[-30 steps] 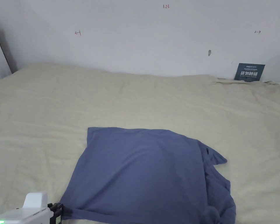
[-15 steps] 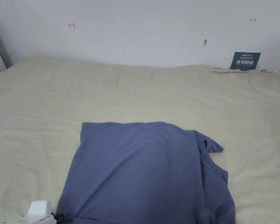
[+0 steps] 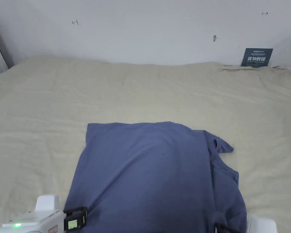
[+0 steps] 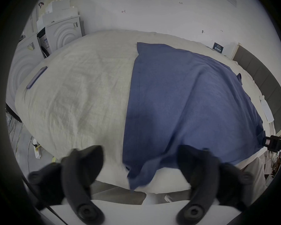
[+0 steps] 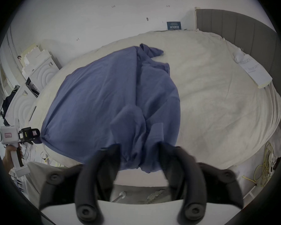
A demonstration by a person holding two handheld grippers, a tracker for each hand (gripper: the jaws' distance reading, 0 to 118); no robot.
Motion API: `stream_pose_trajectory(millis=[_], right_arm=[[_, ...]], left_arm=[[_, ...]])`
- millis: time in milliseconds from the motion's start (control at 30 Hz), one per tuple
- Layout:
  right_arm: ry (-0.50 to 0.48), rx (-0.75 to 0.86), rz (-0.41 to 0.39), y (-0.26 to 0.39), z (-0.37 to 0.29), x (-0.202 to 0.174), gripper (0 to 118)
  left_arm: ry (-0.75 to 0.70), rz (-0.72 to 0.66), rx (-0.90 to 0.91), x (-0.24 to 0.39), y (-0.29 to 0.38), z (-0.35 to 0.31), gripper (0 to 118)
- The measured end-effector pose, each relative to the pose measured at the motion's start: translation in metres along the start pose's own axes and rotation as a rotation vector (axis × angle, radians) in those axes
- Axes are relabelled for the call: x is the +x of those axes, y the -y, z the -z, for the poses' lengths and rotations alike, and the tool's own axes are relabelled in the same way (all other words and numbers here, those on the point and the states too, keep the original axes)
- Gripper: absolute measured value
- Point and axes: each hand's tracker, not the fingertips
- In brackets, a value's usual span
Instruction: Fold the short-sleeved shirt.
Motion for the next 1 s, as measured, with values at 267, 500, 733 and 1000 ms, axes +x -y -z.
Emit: stream_pose_trajectory(millis=[267,500,733,1000], right_arm=[[0.009,0.257,-0.086,-0.067,-0.041,-0.019,89],[0.064,0.436,-0.151,-0.093,-0.064,-0.036,90],[0.086,0.543,-0.1,-0.091,-0.076,-0.041,90],[0.105,0.57,-0.089,-0.09,-0.075,-0.037,0]], left_arm=[[-0.011,0.097,0.285,0.027,-0.047,-0.035,110],[-0.005,0.141,0.389,0.049,-0.073,-0.051,113],[0.045,0.106,0.53,0.063,-0.068,-0.066,102],[0.104,0.093,0.536,0.064,-0.067,-0.073,0]])
